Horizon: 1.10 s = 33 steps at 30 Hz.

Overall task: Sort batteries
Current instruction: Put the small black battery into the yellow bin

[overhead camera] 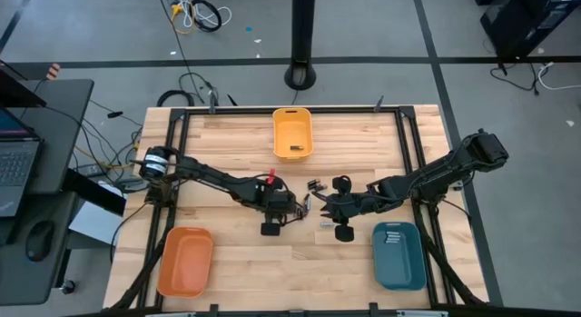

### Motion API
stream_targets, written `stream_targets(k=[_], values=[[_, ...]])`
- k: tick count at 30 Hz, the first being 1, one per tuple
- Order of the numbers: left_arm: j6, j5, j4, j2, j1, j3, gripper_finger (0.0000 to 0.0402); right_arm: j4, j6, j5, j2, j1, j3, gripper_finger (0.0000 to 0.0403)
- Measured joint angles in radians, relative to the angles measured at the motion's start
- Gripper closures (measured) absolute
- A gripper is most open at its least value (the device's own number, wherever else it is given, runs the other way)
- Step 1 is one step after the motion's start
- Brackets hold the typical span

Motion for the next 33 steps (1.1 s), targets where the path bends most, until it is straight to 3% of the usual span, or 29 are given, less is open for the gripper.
stream_targets(k=[18,33], values=[[0.012,-0.011,-0.32,-0.032,-0.117,0.169,0.038,-0.001,-0.019,0.0,0.0,0.0,0.0,0.0318],[-0.265,0.008,-0.511,-0.138,-0.32,0.17,0.038,0.0,-0.07,0.0,0.0,0.0,-0.004,0.0317]])
